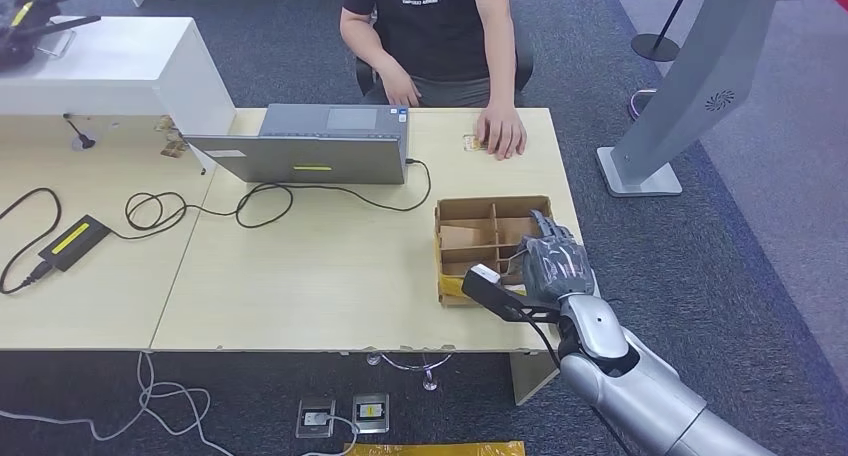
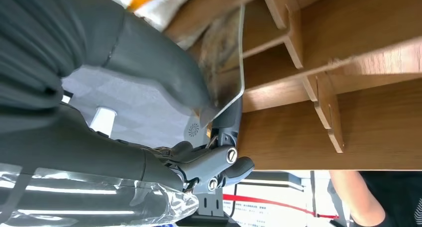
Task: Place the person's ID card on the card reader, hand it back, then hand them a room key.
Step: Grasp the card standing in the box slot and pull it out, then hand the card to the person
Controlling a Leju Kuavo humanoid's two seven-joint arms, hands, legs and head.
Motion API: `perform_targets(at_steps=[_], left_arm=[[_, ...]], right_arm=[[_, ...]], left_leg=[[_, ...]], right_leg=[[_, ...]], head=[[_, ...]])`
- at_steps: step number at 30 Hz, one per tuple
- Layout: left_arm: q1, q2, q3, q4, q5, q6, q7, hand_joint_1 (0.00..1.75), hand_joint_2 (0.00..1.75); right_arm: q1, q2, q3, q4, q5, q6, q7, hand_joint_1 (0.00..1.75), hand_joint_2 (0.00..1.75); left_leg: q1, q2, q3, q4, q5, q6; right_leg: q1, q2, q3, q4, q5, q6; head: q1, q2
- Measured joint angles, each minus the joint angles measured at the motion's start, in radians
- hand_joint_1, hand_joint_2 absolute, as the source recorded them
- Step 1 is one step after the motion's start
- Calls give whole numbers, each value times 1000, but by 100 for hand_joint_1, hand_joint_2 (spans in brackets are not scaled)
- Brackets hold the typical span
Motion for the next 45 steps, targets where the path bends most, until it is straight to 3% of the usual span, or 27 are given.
perform_targets(at_steps=[24, 35, 45], left_arm=[[0, 0, 0, 0, 12, 27, 11, 0, 0], [0, -2, 0, 0, 20, 28, 10, 0, 0], [0, -2, 0, 0, 10, 28, 10, 0, 0]], right_arm=[[11, 13, -5, 12, 0, -10, -51, 175, 175], [20, 59, -4, 103, -53, -114, -130, 175, 175], [26, 80, -8, 153, -52, -139, -132, 175, 175]], left_leg=[[0, 0, 0, 0, 0, 0], [1, 2, 1, 0, 0, 0], [1, 6, 8, 0, -1, -1]], right_leg=[[0, 0, 0, 0, 0, 0], [1, 2, 0, 0, 0, 0], [1, 6, 5, 0, 0, 0]], head=[[0, 0], [0, 0], [0, 0]])
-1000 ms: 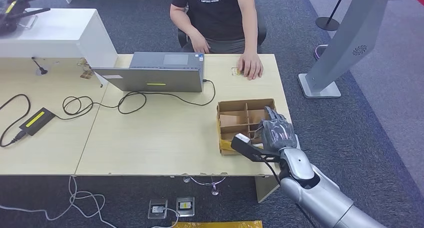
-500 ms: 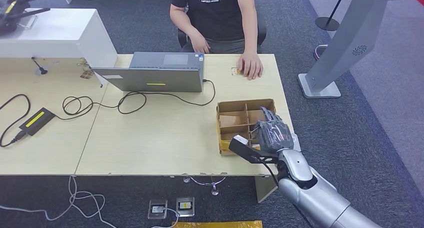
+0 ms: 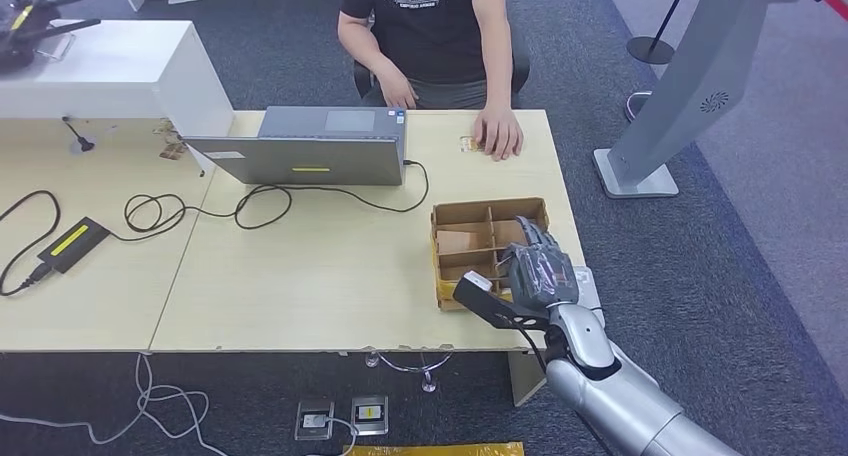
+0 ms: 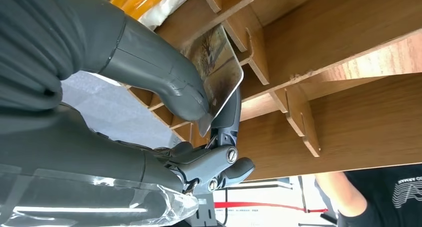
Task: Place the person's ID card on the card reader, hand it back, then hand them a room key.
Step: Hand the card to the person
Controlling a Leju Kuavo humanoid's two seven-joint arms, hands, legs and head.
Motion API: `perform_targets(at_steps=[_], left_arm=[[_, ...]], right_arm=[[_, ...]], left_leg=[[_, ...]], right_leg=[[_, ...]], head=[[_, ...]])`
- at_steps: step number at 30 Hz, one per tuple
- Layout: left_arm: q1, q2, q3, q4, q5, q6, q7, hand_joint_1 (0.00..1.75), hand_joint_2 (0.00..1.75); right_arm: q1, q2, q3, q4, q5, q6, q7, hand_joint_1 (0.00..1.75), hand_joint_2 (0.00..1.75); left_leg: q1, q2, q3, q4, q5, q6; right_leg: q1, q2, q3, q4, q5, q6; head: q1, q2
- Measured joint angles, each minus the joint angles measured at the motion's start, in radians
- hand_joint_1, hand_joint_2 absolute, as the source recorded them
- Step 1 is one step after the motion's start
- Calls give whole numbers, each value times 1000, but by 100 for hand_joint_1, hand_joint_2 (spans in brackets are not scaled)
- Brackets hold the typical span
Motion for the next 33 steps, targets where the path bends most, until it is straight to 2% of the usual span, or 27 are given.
perform_targets(at_steps=[17, 33], left_arm=[[0, 1, 0, -1, -5, 0, 0, 0, 0], [0, 2, 0, 0, -11, -11, 0, 0, 0]], right_arm=[[9, -7, -7, -6, 46, 18, 54, 175, 175], [7, -70, -18, -165, 166, 115, 138, 175, 175]], left_leg=[[0, 1, 4, 0, 0, 0], [0, 1, -1, 0, 0, 0]], right_leg=[[0, 0, 3, 0, 0, 0], [0, 0, 0, 0, 0, 0]], head=[[0, 0], [0, 0]])
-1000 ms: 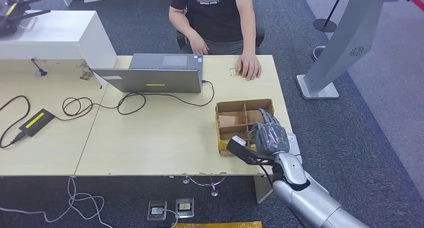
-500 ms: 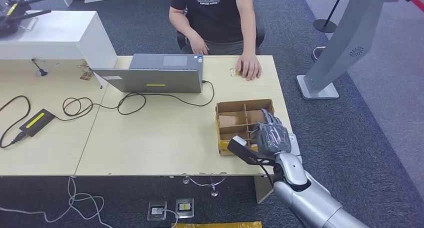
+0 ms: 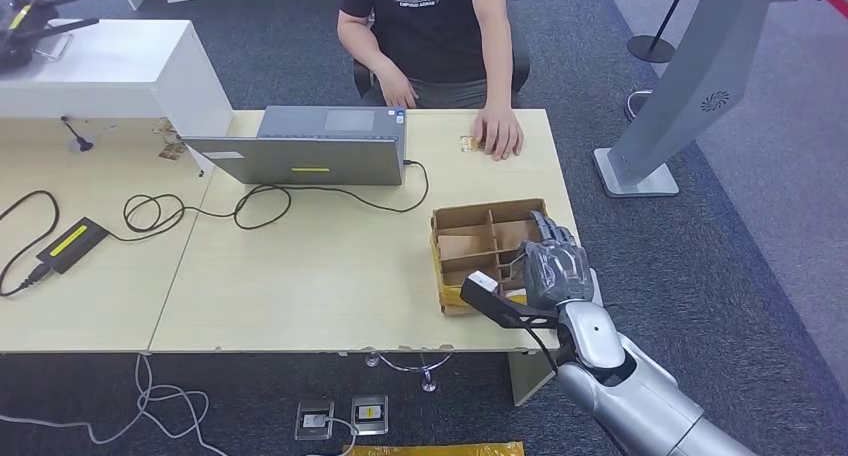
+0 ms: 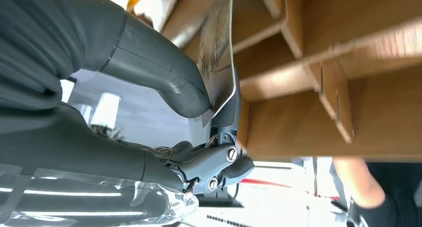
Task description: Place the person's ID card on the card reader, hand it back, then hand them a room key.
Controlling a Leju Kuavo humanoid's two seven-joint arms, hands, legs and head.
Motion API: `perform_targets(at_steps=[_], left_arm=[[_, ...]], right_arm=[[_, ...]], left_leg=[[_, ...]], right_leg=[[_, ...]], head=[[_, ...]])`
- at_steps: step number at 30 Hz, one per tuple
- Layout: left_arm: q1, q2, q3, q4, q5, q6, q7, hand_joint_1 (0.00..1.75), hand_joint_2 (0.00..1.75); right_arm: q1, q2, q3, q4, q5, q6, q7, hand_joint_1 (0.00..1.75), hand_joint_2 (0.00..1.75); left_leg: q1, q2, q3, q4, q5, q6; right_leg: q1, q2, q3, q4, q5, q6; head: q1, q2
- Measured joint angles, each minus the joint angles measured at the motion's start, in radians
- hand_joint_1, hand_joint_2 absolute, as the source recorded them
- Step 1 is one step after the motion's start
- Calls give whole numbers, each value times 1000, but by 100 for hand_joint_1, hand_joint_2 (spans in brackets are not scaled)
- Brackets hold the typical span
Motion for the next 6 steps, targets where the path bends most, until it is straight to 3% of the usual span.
perform_targets(at_steps=[6], left_arm=[[0, 1, 0, 0, -6, -4, 0, 0, 0]], right_arm=[[-32, -31, -13, -119, 36, 40, 29, 175, 175]], left_leg=[[0, 0, -1, 0, 0, 0]], right_leg=[[0, 0, -1, 0, 0, 0]], head=[[0, 0]])
